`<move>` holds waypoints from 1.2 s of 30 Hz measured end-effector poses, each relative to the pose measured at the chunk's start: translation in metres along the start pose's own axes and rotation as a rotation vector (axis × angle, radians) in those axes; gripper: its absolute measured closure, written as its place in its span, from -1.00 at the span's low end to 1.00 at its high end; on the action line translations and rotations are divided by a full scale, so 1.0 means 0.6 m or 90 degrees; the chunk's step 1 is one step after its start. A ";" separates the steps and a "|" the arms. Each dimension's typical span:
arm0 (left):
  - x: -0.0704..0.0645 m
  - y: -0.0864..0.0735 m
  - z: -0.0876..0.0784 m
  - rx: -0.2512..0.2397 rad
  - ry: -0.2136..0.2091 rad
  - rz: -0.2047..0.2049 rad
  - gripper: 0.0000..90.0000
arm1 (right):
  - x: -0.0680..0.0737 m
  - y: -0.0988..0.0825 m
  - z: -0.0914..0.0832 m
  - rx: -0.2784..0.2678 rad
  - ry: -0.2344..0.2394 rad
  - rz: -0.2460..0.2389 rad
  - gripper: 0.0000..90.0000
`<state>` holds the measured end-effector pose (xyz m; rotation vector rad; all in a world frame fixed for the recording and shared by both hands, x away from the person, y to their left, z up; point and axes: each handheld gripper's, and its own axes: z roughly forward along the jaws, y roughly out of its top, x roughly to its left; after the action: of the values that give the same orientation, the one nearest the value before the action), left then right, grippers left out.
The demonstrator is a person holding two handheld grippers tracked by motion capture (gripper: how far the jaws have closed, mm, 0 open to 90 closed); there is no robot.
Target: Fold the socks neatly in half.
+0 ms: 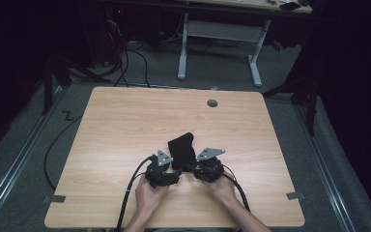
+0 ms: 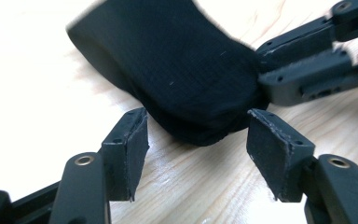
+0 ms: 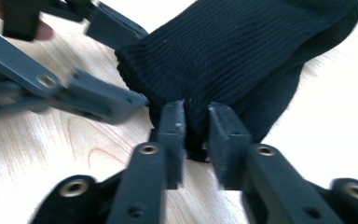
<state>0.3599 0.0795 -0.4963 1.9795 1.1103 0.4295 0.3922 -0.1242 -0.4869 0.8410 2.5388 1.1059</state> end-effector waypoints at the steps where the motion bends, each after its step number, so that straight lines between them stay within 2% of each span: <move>1: 0.000 0.000 0.000 0.000 0.000 0.000 -0.14 | 0.000 0.000 0.000 0.000 0.000 0.000 0.58; 4: 0.008 0.011 -0.024 -0.034 -0.006 -0.011 -0.13 | 0.000 0.001 -0.009 -0.012 -0.001 0.000 0.46; 6: 0.014 0.021 -0.032 -0.045 -0.009 -0.016 -0.11 | -0.001 0.003 -0.018 -0.022 -0.003 0.002 0.43; 11: 0.032 0.045 -0.028 -0.056 -0.010 -0.034 -0.06 | -0.009 0.015 -0.043 -0.057 -0.006 0.010 0.43; 13: 0.039 0.052 -0.016 -0.042 -0.016 -0.045 -0.04 | -0.015 0.023 -0.048 -0.071 -0.011 0.019 0.47; 16: 0.034 0.053 0.003 -0.014 -0.019 -0.028 -0.03 | -0.022 0.039 -0.037 -0.067 -0.020 0.033 0.53; 19: 0.026 0.048 0.016 0.012 -0.022 -0.012 -0.03 | -0.024 0.050 -0.012 -0.052 -0.013 0.041 0.56; 23: 0.028 0.038 0.028 0.040 -0.032 -0.007 -0.04 | -0.020 0.047 0.026 -0.010 -0.017 0.032 0.56; 25: 0.030 0.034 0.027 0.050 -0.032 0.002 -0.07 | -0.023 0.037 0.038 0.004 -0.016 0.039 0.54; 28: 0.028 0.033 0.020 0.030 -0.016 0.012 -0.10 | -0.029 0.025 0.036 -0.004 -0.009 0.059 0.48; 29: 0.028 0.035 0.018 0.021 -0.014 0.011 -0.10 | -0.028 0.024 0.034 -0.003 -0.011 0.058 0.47; 33: 0.044 0.053 0.014 0.006 -0.017 -0.019 -0.13 | -0.024 0.020 0.031 -0.006 -0.019 0.048 0.41; 36: 0.056 0.069 0.017 0.008 -0.008 -0.028 -0.15 | -0.018 0.016 0.029 -0.009 -0.020 0.049 0.35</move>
<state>0.4077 0.0907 -0.4728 1.9631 1.1489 0.3876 0.4122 -0.1151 -0.4915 0.9530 2.4892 1.1221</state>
